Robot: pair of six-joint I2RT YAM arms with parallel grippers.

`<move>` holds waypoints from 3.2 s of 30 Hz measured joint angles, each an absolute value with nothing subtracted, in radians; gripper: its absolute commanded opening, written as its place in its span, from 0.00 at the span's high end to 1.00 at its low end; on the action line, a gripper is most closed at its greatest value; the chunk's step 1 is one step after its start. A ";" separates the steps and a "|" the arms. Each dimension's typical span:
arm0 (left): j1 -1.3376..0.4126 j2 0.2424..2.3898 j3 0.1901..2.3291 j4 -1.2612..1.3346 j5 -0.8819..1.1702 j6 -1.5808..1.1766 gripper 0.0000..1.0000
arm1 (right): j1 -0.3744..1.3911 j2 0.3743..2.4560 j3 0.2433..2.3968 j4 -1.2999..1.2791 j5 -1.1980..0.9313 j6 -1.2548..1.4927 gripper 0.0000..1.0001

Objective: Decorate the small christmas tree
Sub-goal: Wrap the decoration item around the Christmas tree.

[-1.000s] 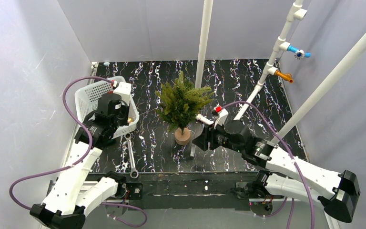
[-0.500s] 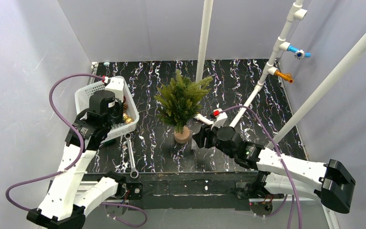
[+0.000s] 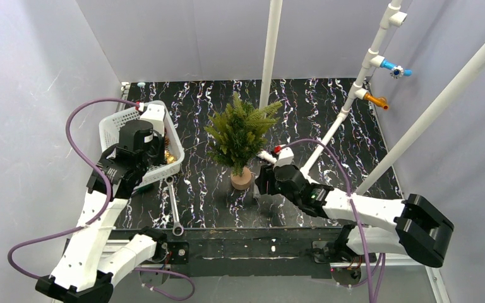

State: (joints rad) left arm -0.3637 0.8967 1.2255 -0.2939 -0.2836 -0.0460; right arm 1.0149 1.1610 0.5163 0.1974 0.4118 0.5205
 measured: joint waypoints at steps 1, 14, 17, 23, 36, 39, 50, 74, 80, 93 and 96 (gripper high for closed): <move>-0.364 0.896 1.225 -0.294 -0.281 -0.046 1.00 | 1.015 1.172 0.516 0.196 0.405 0.531 0.36; -0.364 0.881 1.218 -0.294 -0.273 -0.040 1.00 | 1.039 1.394 0.579 0.153 0.331 0.689 0.61; -0.364 0.879 1.217 -0.294 -0.273 -0.037 1.00 | 1.042 1.392 0.580 0.146 0.339 0.713 0.74; -0.364 0.878 1.217 -0.294 -0.273 -0.037 1.00 | 1.042 1.286 0.574 0.090 0.368 0.727 0.95; -0.364 0.872 1.202 -0.294 -0.318 0.005 1.00 | 1.042 1.019 0.552 -0.025 0.428 0.695 0.99; -0.364 0.870 1.202 -0.294 -0.350 0.032 1.00 | 1.042 0.977 0.554 -0.067 0.447 0.677 0.99; -0.364 0.845 1.168 -0.301 -0.462 0.099 1.00 | 1.042 0.839 0.617 -0.155 0.503 0.624 0.99; -0.364 0.818 1.120 -0.355 -0.565 0.142 1.00 | 1.042 0.949 0.670 -0.165 0.375 0.641 0.99; -0.364 0.847 1.120 -0.327 -0.565 0.145 1.00 | 1.042 0.805 0.672 -0.197 0.390 0.640 0.99; -0.364 0.868 1.131 -0.319 -0.531 0.130 1.00 | 1.042 0.628 0.702 -0.290 0.502 0.626 0.99; -0.364 0.869 1.131 -0.320 -0.518 0.121 1.00 | 1.042 0.599 0.692 -0.289 0.548 0.623 0.99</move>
